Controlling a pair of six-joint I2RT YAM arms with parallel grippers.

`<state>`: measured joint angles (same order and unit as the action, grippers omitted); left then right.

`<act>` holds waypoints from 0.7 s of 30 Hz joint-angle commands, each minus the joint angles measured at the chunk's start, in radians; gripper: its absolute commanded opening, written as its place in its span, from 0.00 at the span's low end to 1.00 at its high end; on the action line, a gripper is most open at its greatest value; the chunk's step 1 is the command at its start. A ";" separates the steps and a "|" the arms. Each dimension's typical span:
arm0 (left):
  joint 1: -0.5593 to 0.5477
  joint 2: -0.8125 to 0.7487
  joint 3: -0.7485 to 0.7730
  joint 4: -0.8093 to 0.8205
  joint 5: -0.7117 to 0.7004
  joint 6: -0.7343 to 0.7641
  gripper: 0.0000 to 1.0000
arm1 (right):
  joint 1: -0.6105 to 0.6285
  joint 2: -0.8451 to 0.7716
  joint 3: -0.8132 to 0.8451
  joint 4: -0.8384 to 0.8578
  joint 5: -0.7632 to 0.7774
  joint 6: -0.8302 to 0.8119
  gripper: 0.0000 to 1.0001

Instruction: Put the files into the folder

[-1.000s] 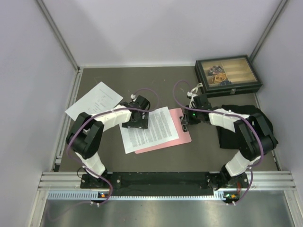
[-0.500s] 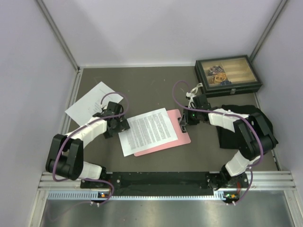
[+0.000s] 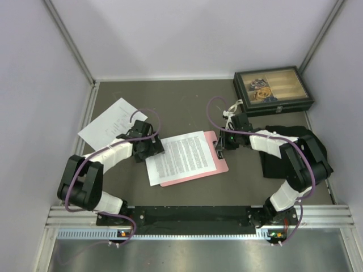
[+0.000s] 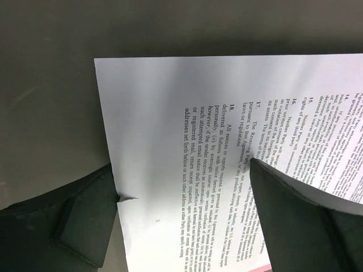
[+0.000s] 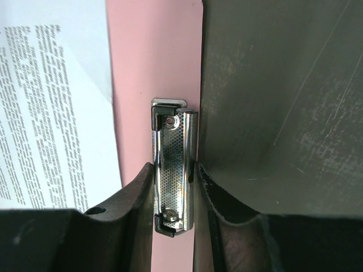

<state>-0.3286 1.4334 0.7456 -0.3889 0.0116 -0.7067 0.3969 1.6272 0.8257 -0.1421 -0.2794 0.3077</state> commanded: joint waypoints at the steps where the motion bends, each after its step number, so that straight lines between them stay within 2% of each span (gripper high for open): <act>1: -0.073 0.080 0.070 -0.022 -0.002 0.018 0.96 | 0.010 0.025 0.009 -0.036 -0.006 0.004 0.00; 5: -0.115 0.105 0.106 -0.051 -0.068 0.012 0.96 | 0.008 0.025 0.012 -0.037 -0.007 0.004 0.00; 10: -0.118 0.114 0.112 -0.060 -0.099 -0.016 0.97 | 0.010 0.025 0.007 -0.025 -0.030 0.016 0.00; 15: -0.116 0.105 0.097 -0.070 -0.205 -0.060 0.97 | 0.008 0.023 -0.005 -0.019 -0.038 0.045 0.00; 21: -0.119 0.142 0.093 -0.016 -0.139 -0.088 0.95 | 0.010 0.028 -0.011 -0.011 -0.046 0.070 0.00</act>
<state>-0.4458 1.5364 0.8410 -0.4278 -0.1379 -0.7631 0.3969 1.6306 0.8257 -0.1406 -0.2958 0.3431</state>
